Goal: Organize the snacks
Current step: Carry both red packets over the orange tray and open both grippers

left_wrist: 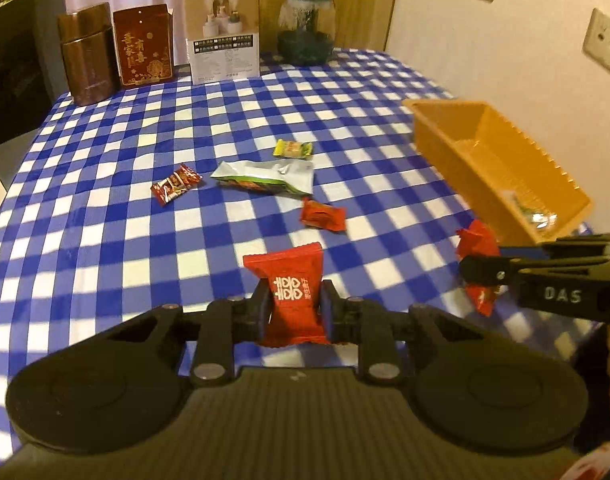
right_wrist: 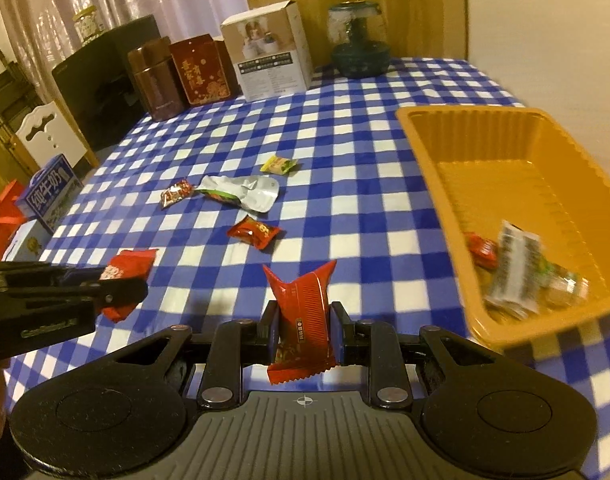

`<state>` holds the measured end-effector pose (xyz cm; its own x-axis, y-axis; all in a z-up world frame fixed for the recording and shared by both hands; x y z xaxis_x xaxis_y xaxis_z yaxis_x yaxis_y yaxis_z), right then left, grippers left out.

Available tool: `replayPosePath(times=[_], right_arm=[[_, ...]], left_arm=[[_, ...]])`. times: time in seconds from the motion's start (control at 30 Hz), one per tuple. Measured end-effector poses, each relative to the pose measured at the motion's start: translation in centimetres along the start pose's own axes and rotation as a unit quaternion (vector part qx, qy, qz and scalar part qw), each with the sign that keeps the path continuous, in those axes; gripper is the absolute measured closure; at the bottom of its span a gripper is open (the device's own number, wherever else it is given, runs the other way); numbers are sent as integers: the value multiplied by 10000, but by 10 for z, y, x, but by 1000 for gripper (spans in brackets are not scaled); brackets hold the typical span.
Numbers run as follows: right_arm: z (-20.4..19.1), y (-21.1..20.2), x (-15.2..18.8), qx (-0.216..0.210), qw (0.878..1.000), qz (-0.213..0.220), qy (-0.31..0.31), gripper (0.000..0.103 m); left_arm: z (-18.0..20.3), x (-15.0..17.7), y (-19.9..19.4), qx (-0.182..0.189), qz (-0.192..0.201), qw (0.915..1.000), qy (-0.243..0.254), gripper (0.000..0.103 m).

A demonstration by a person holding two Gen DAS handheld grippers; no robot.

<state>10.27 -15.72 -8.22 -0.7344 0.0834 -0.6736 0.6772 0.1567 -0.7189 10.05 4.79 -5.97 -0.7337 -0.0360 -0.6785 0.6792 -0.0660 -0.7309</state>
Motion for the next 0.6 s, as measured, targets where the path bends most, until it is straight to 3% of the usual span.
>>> replayPosePath(times=[0.6], right_arm=[[29, -75, 25, 335, 9987, 248, 286, 77]], left_arm=[[63, 5, -48, 345, 216, 9991, 92, 80]])
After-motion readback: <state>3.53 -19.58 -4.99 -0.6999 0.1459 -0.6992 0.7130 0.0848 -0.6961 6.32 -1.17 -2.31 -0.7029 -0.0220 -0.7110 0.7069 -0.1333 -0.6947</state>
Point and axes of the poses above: each gripper's, at about its wrist camera, not at the fingertips, and y roughly the way its jaws point, z to its right, x to its underside, the point moved 1 cm from there along y, roughly the way its jaws point, and after that the axes turned 1 degree about z, right-handed, at the moved point
